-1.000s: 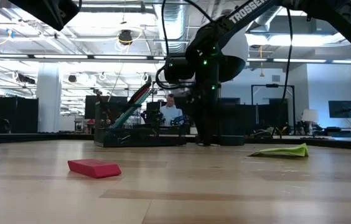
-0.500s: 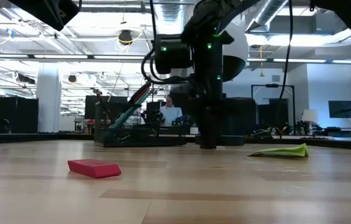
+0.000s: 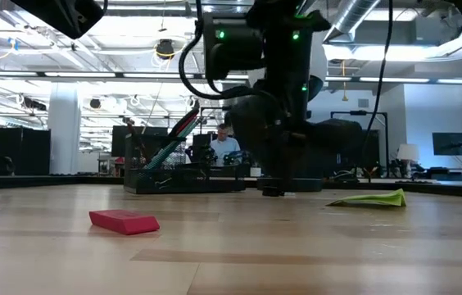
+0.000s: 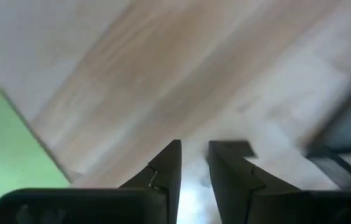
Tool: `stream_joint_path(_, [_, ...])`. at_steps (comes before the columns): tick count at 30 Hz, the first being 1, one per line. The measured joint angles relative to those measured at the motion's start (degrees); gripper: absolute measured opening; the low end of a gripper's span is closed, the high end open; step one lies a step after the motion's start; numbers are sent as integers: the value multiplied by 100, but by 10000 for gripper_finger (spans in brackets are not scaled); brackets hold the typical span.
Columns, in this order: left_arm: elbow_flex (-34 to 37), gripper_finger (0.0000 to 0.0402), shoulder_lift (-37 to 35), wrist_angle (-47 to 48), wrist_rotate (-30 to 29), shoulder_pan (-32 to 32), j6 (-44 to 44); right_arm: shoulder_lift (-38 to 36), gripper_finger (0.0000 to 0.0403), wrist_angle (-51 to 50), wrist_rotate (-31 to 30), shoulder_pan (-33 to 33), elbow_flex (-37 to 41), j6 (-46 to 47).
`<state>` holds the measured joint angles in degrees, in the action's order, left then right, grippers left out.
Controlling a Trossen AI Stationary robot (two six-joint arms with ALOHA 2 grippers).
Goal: Pick and place office supplies into organizer
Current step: Put the black binder clip into the black desk organizer
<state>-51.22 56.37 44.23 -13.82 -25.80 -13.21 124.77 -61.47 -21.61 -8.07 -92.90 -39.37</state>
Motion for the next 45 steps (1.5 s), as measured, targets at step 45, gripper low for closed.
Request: stream_joint_path(45, [0, 38, -1, 2, -198, 2, -420, -22, 76, -318, -816, -84, -15, 2722])
